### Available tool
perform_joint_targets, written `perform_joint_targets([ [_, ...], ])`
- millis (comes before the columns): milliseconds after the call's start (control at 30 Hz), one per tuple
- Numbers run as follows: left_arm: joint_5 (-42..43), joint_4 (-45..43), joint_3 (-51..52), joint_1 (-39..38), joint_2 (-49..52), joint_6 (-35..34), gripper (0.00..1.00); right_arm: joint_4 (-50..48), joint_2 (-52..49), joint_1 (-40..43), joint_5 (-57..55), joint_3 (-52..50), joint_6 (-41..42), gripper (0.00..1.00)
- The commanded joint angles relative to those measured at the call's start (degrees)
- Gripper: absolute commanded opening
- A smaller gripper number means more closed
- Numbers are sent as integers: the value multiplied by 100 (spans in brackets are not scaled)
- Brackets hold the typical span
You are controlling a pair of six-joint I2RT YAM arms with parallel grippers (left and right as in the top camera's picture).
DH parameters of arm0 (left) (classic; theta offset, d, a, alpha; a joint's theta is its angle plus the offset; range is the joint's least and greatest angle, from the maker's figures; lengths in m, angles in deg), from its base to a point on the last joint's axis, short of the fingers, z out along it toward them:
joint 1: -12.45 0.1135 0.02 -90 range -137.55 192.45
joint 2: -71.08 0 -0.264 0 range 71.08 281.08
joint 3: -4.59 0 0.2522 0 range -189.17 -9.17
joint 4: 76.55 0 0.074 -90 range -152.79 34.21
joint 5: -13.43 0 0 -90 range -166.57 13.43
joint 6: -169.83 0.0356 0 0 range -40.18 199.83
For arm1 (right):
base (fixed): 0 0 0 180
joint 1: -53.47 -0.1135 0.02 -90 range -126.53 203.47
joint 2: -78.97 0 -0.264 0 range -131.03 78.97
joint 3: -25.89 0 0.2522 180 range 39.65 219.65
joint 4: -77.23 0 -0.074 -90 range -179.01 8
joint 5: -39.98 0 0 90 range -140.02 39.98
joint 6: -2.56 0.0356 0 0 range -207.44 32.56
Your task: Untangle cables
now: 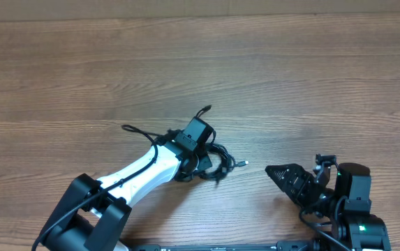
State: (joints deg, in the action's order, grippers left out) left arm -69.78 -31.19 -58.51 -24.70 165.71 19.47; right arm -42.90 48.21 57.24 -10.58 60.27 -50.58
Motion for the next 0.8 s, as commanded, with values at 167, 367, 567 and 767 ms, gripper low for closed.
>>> perform_joint_targets([
  [167, 1204, -44, 96, -72, 87, -2120, 71, 118, 2, 11, -533, 107, -136, 100],
  [367, 2170, -809, 96, -81, 87, -2216, 99, 74, 2, 11, -533, 96, -90, 99],
  [567, 2179, -955, 96, -81, 87, -1255, 100, 131, 2, 11, -529, 92, -70, 100],
  [767, 2562, -951, 85, -68, 85, 1460, 100, 424, 2, 11, -581, 81, -74, 100],
])
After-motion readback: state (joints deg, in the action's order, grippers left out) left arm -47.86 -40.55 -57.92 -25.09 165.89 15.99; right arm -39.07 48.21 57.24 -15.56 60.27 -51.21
